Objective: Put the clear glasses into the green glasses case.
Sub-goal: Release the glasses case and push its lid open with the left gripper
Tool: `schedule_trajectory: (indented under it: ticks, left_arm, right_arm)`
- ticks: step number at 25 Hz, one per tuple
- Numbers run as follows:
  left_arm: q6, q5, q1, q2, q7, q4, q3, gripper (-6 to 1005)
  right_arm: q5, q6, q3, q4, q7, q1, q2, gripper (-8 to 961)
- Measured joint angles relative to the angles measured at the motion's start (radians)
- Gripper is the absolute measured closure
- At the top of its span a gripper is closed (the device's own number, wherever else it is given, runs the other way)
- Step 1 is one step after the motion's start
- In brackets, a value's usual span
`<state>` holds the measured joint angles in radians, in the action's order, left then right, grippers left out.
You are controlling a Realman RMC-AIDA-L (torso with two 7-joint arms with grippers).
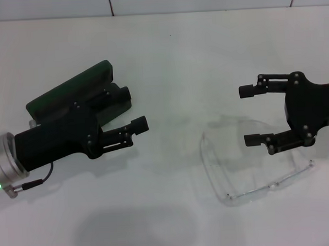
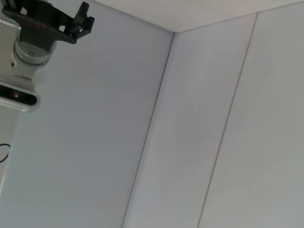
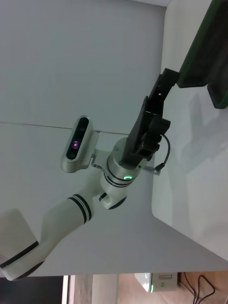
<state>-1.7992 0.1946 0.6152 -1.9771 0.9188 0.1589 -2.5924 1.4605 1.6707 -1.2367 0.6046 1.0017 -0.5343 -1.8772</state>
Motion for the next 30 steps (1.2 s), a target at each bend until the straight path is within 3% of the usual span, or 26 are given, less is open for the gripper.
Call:
schedule_trajectory:
  ticks: [13, 21, 23, 25, 28, 30]
  left_arm:
    - [0.0, 0.015, 0.003, -0.003, -0.002, 0.009, 0.005, 142]
    - [0.06, 0.133, 0.095, -0.007, 0.162, 0.264, -0.007, 159]
    - [0.102, 0.137, 0.116, -0.008, 0.191, 0.312, -0.032, 175]
    - [0.18, 0.155, 0.135, -0.01, 0.251, 0.354, -0.113, 190]
    - [0.26, 0.192, 0.146, -0.023, 0.316, 0.391, -0.229, 214]
    - [0.29, 0.196, 0.158, -0.038, 0.332, 0.423, -0.25, 229]
  right_arm:
    - [0.0, 0.0, 0.012, 0.003, -0.013, 0.013, -0.01, 110]
    - [0.0, -0.003, 0.016, 0.003, -0.024, 0.013, -0.015, 111]
    - [0.0, -0.006, 0.016, 0.003, -0.024, 0.014, -0.016, 112]
    - [0.001, -0.011, 0.016, 0.003, -0.024, 0.016, -0.017, 112]
    - [0.001, -0.017, 0.016, 0.003, -0.025, 0.02, -0.019, 112]
    - [0.001, -0.024, 0.016, 0.003, -0.025, 0.022, -0.021, 112]
